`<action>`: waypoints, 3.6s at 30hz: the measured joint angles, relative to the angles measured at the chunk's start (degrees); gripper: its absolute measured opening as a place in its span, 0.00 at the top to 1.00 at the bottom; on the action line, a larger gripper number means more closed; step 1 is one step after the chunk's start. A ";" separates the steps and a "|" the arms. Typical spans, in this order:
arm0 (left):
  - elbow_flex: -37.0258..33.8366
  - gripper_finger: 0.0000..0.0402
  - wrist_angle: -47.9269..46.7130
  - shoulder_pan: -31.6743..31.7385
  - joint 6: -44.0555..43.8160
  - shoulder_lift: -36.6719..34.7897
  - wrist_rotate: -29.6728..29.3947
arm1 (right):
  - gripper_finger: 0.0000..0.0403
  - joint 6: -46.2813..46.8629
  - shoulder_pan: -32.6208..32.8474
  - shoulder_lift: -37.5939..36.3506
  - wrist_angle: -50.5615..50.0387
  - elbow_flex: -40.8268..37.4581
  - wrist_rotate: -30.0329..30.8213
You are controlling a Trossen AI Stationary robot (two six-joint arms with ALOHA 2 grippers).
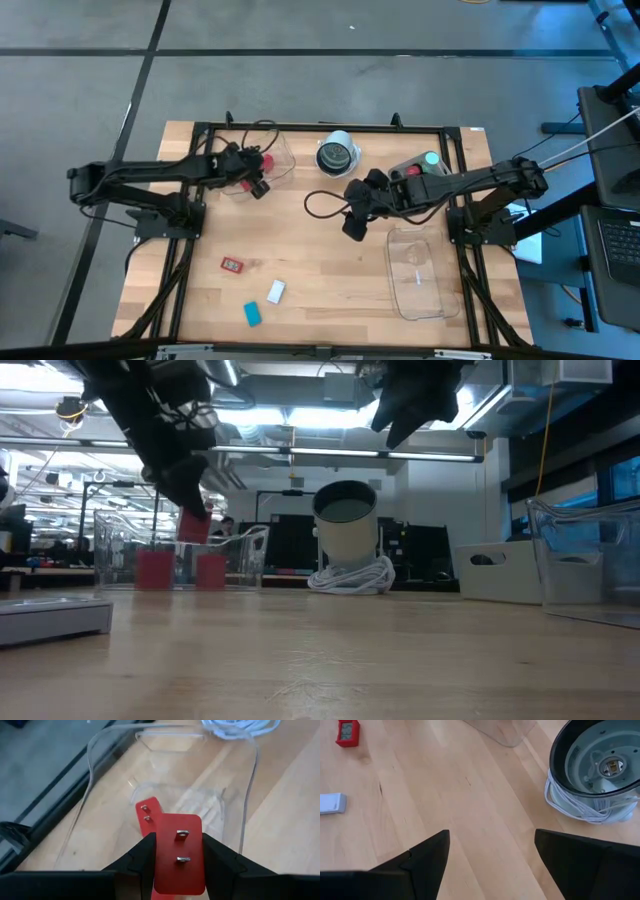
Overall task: Pick & Place Office items
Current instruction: Put the red charger adapter into the left transparent bin, then put the red digital clock into the right transparent bin
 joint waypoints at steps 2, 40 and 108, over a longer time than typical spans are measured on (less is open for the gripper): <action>0.00 0.70 0.26 0.67 0.35 0.69 0.65 | 0.27 0.03 0.32 0.00 0.01 0.00 0.01; -16.00 0.69 24.65 11.77 5.70 -0.64 19.43 | 0.27 0.20 2.56 0.00 1.67 0.00 1.54; -5.16 0.30 -3.94 -61.38 -21.23 -3.32 21.09 | 0.27 -8.96 6.78 5.29 16.27 0.02 -9.46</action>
